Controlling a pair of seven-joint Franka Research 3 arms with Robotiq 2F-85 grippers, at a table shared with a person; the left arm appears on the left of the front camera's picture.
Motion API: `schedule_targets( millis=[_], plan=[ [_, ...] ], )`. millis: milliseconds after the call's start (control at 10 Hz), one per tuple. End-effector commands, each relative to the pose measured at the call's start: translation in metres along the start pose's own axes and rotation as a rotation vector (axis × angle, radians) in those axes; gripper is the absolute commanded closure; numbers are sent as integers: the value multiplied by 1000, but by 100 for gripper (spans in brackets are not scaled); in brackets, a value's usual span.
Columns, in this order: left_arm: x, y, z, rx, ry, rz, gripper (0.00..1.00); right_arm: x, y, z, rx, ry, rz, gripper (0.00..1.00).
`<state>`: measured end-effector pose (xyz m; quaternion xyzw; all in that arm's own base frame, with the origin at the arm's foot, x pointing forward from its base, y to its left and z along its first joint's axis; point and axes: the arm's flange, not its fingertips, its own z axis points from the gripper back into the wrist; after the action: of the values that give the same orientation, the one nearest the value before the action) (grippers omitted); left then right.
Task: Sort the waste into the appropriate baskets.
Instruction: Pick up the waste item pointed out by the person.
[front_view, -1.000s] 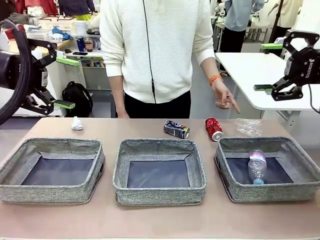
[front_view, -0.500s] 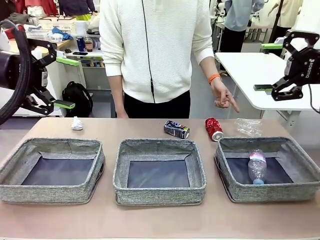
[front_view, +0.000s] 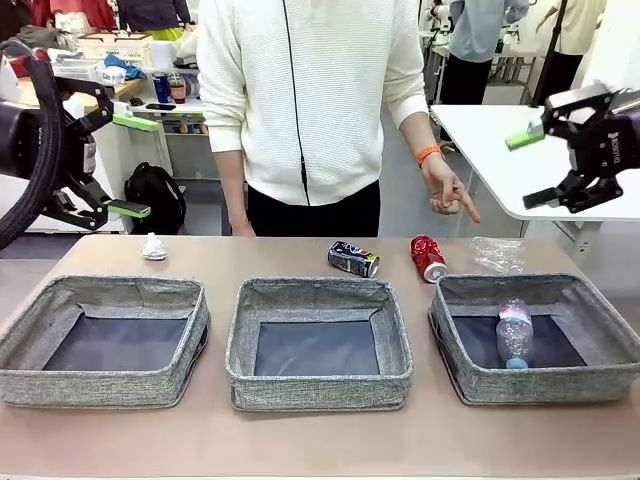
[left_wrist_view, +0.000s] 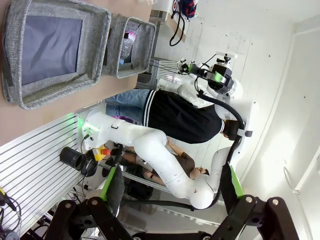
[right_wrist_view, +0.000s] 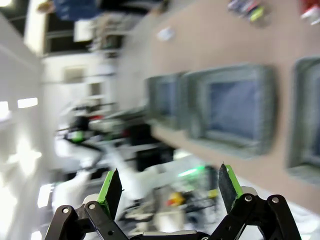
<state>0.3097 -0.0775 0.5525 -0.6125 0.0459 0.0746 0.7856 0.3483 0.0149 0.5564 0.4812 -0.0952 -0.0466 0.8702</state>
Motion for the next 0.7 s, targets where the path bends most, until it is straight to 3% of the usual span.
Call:
schedule_targets(
  millis=[0, 100, 200, 300, 400, 500, 600],
  plan=[
    [-1, -3, -1, -19, -3, 10, 0, 18, -11, 1, -408, -160, 145, 0],
    [-1, -3, -1, -19, -3, 10, 0, 18, -12, -2, -521, -218, 189, 0],
    [-1, -3, -1, -19, -3, 10, 0, 18, -10, -2, -526, -260, 175, 0],
    [-1, -3, -1, -19, -3, 10, 0, 10, 1, -6, -397, -305, 40, 0],
    [-1, -3, -1, -19, -3, 10, 0, 22, -6, 13, -410, -167, 204, 0],
    [-1, -3, -1, -19, -3, 10, 0, 22, -6, 13, -410, -167, 204, 0],
    [-1, -3, -1, -19, -3, 10, 0, 21, -3, 9, -438, -235, 174, 0]
  ],
)
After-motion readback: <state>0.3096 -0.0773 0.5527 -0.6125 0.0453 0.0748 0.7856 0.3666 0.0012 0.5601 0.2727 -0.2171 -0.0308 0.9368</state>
